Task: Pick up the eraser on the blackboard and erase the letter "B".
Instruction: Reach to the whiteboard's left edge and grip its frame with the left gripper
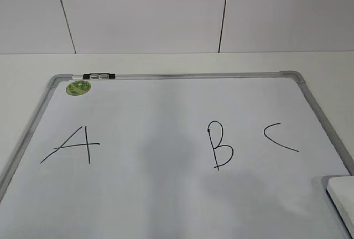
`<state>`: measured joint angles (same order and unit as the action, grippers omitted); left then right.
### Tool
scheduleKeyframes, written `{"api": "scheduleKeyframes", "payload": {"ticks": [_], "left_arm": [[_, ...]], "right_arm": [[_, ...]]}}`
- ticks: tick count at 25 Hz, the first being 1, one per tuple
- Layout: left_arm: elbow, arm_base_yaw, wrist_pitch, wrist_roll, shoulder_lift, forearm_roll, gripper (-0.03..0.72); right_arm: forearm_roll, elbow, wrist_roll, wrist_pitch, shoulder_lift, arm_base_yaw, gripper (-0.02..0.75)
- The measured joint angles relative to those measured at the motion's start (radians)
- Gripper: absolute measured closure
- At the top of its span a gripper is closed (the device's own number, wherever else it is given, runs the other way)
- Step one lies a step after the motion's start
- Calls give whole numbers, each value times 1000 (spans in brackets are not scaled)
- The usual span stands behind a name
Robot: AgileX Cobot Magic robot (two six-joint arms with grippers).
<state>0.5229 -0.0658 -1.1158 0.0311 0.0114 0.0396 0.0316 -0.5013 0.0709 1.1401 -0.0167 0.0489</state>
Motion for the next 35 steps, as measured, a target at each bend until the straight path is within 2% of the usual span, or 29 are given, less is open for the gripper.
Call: {"api": "scheduleKeyframes", "payload": {"ticks": [19, 26, 35], "left_arm": [[0, 0, 0, 0, 0, 0, 449], [0, 0, 0, 0, 0, 1, 449], [0, 0, 0, 0, 0, 41, 449]], "right_arm": [[26, -22, 0, 33, 2, 0, 155], [23, -30, -51, 84, 145, 0, 155], [-115, -31, -169, 95, 453, 0, 155]]}}
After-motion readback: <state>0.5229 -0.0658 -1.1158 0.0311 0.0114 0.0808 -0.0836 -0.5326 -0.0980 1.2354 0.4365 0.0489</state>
